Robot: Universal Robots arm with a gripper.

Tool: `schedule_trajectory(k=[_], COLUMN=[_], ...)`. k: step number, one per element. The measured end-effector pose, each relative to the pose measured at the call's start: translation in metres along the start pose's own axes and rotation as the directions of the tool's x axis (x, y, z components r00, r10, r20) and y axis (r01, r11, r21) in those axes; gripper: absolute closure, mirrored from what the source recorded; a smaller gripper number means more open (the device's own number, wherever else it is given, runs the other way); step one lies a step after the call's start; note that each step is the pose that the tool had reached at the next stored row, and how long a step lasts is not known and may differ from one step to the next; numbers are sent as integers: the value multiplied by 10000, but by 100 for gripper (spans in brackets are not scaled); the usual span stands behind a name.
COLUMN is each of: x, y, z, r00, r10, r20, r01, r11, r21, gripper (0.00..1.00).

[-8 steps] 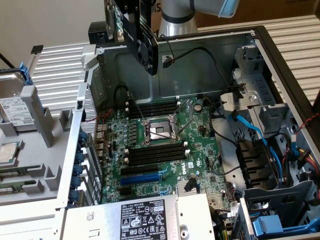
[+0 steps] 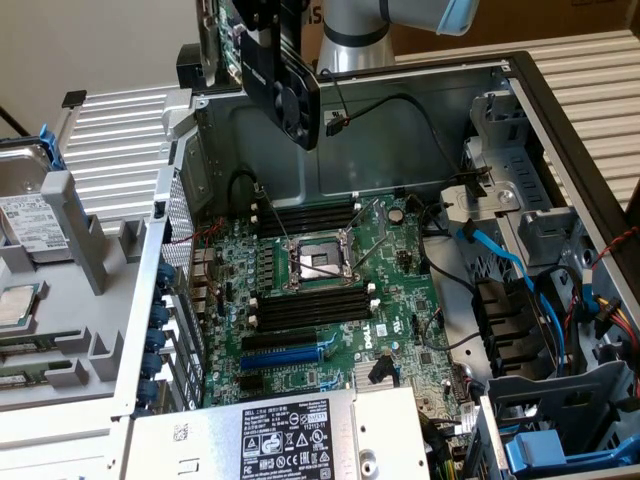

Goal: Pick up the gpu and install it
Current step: 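Insert the gpu into the slot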

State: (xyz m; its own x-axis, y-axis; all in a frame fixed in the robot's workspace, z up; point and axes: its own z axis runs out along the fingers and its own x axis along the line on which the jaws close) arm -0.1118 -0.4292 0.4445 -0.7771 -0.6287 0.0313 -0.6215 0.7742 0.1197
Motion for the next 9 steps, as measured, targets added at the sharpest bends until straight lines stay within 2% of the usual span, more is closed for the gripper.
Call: schedule_trajectory(k=[4,9], x=[-3,-10], y=[-2,-8], z=[0,-1], r00=[9984,9922], r10=[-557,-1238], r20=[-69,-152], r01=[557,1238], r11=[9984,9923], r21=[16,30], gripper=[74,74])
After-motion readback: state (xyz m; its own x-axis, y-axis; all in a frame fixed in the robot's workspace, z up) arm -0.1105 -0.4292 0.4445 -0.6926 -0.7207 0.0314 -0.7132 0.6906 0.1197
